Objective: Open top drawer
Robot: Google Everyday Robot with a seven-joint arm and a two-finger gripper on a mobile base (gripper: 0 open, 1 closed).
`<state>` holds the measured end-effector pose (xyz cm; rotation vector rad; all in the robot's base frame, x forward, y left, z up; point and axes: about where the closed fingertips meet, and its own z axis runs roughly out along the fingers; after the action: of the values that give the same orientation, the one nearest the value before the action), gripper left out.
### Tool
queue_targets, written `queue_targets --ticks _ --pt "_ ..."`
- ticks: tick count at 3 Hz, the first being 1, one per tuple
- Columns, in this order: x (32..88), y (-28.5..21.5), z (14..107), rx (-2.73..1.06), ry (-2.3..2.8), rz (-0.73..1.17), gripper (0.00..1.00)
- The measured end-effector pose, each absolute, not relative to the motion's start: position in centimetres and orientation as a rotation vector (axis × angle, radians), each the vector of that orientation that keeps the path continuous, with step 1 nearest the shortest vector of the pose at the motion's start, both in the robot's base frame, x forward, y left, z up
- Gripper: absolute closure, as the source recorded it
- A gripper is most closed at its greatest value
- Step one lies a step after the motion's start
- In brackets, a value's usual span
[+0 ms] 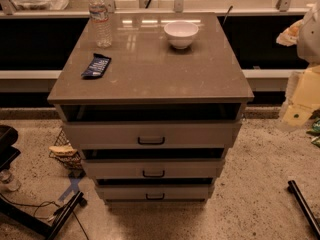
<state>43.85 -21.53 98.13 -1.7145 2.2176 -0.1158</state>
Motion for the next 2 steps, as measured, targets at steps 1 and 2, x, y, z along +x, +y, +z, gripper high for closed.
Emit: queue_targets --ticks 1,2 --pt "43.9 -21.4 98.2 -1.712 2.215 -0.119 0.0" --pt "45.4 -18.6 95.4 -1.731 2.196 -0.109 0.0"
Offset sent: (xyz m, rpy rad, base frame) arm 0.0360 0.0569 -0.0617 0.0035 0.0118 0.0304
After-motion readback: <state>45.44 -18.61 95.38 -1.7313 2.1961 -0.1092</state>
